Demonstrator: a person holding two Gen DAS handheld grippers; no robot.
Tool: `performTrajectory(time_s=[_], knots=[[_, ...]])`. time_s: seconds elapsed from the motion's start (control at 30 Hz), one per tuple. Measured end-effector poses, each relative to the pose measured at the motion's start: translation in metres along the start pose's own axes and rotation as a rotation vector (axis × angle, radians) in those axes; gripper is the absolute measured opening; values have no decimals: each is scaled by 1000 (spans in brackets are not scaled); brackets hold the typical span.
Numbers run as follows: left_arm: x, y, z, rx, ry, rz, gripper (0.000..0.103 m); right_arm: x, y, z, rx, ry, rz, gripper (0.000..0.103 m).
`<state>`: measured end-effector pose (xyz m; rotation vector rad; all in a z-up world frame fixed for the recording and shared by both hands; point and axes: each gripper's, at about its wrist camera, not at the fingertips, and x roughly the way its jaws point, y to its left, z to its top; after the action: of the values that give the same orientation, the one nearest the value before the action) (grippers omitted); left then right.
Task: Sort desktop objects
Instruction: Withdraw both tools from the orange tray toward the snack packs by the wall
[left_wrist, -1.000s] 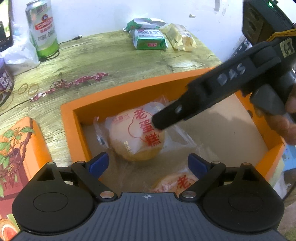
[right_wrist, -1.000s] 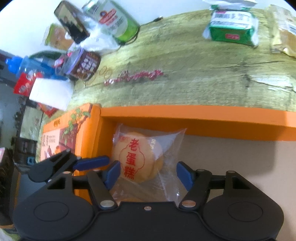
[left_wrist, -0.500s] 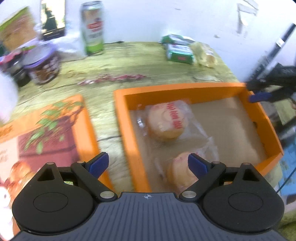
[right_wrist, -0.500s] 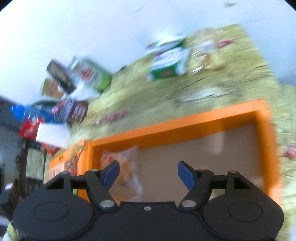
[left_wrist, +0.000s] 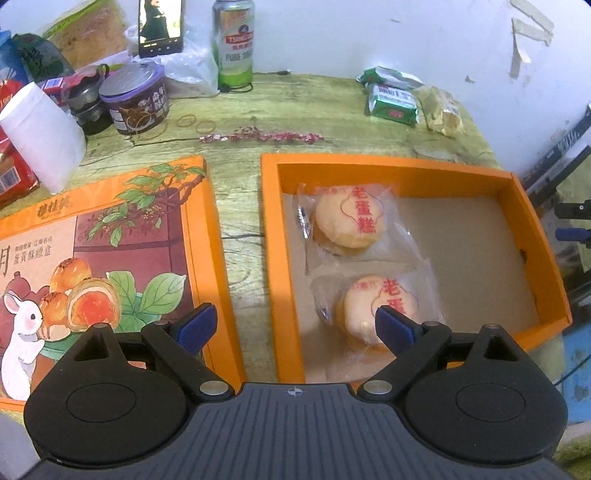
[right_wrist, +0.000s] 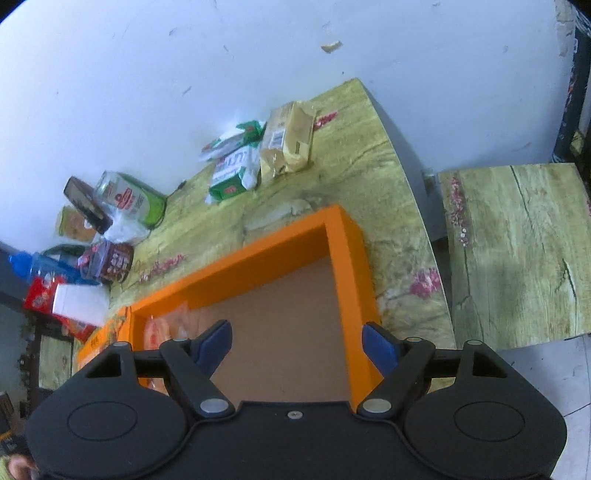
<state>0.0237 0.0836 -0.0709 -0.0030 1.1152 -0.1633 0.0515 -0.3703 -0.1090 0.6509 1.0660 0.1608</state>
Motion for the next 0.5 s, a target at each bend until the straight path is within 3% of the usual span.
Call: performTrajectory(time_s=[0.27,0.5], knots=[[-3,-13,36,92,-71,-54,93,-20,13,-7,-16,-47,-12,76],[-10,-11,85,150,-157,-140,94,-44,70,17,-44,-127,-13,76]])
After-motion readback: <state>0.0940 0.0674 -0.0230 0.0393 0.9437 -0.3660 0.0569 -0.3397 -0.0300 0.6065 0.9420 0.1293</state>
